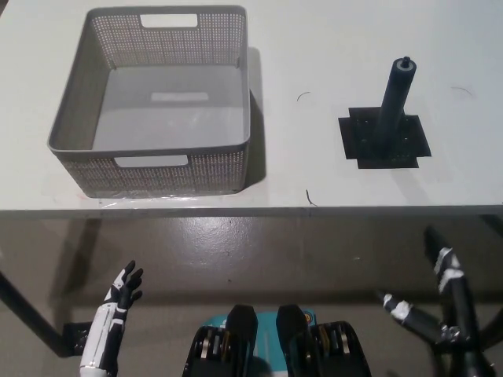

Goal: Use the right hand to pick up a electric screw driver and put it into a container on the left side

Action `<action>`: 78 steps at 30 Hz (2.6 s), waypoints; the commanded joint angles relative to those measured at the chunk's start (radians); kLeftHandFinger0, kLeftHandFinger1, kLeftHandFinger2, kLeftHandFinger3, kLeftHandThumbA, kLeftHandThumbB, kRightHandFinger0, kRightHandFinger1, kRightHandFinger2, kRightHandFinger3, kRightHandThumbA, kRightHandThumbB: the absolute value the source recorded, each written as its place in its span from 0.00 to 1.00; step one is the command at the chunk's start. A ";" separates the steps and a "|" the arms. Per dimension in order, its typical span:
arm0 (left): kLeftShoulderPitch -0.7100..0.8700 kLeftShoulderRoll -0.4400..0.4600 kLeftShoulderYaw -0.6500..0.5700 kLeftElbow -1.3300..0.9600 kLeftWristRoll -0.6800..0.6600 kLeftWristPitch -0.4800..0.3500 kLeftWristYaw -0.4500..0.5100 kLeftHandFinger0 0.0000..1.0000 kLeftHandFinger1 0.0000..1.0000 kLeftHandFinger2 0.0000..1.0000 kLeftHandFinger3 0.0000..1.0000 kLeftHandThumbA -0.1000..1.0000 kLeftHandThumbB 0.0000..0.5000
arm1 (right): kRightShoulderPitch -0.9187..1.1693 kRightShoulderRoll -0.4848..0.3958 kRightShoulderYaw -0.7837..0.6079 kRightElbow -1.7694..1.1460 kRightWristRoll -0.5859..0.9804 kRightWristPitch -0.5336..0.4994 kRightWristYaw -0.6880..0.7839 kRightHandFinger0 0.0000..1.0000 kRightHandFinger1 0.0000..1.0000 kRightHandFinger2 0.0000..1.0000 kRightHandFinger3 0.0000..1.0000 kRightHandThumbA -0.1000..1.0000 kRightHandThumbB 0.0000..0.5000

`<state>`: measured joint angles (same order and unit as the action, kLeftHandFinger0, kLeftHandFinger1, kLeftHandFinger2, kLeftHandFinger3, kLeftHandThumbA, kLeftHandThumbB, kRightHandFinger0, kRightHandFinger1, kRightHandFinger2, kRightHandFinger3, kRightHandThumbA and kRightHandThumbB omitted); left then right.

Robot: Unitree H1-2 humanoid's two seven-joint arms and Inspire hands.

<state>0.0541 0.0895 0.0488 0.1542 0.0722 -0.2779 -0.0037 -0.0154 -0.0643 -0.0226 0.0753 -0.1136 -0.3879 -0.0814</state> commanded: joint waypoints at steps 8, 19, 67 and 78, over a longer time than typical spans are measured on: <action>-0.017 0.015 0.005 0.003 0.026 -0.074 0.021 1.00 1.00 1.00 1.00 1.00 0.25 | -0.126 0.025 -0.085 -0.231 0.013 0.139 -0.047 1.00 1.00 1.00 1.00 1.00 0.63; -0.014 0.011 0.000 -0.005 0.027 -0.059 0.012 1.00 1.00 1.00 1.00 1.00 0.24 | -0.341 -0.002 -0.136 -0.133 0.083 0.290 -0.028 1.00 1.00 1.00 1.00 1.00 0.67; 0.032 0.037 -0.029 0.005 0.016 -0.085 -0.009 1.00 1.00 1.00 1.00 1.00 0.27 | -1.068 -0.048 -0.122 1.135 0.094 0.212 -0.155 1.00 1.00 1.00 1.00 0.77 1.00; 0.028 0.038 -0.030 0.008 0.027 -0.096 -0.002 1.00 1.00 1.00 1.00 1.00 0.26 | -1.193 -0.025 -0.065 1.300 0.046 0.166 -0.361 0.00 0.08 0.55 0.48 0.00 0.28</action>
<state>0.0890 0.1138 0.0203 0.1818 0.0966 -0.3231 -0.0074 -1.1036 -0.0982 -0.0993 1.3678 -0.0583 -0.1220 -0.3256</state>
